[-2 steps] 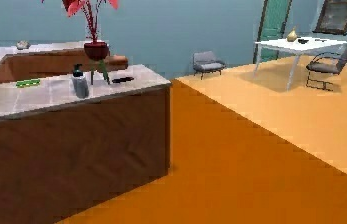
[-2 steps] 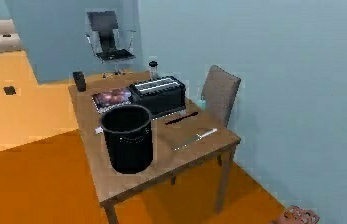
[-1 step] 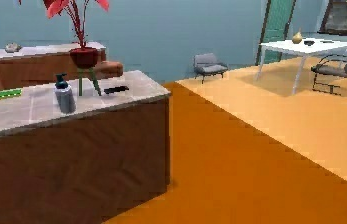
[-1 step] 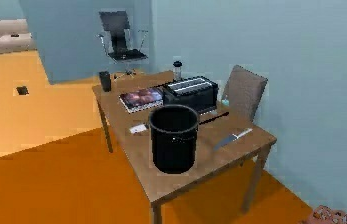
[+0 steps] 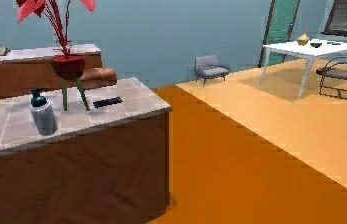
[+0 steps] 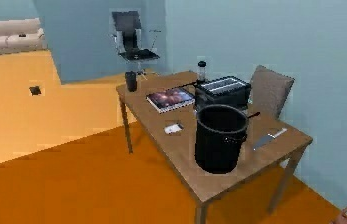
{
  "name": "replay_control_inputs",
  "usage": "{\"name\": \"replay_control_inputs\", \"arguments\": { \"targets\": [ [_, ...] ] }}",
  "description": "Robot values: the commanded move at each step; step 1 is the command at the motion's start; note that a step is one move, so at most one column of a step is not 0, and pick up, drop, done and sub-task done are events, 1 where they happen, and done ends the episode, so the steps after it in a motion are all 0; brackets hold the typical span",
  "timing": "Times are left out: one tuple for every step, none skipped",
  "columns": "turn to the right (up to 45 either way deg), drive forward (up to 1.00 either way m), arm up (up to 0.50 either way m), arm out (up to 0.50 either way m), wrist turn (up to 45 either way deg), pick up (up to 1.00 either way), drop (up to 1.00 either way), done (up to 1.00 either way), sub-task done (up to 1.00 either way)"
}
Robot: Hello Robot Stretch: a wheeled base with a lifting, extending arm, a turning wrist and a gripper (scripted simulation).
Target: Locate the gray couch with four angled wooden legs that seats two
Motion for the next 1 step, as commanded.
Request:
{"name": "replay_control_inputs", "arguments": {
  "targets": [
    [15.0, 0.0, 0.0, 0.0, 0.0, 0.0, 0.0, 0.0, 0.0]
  ]
}}
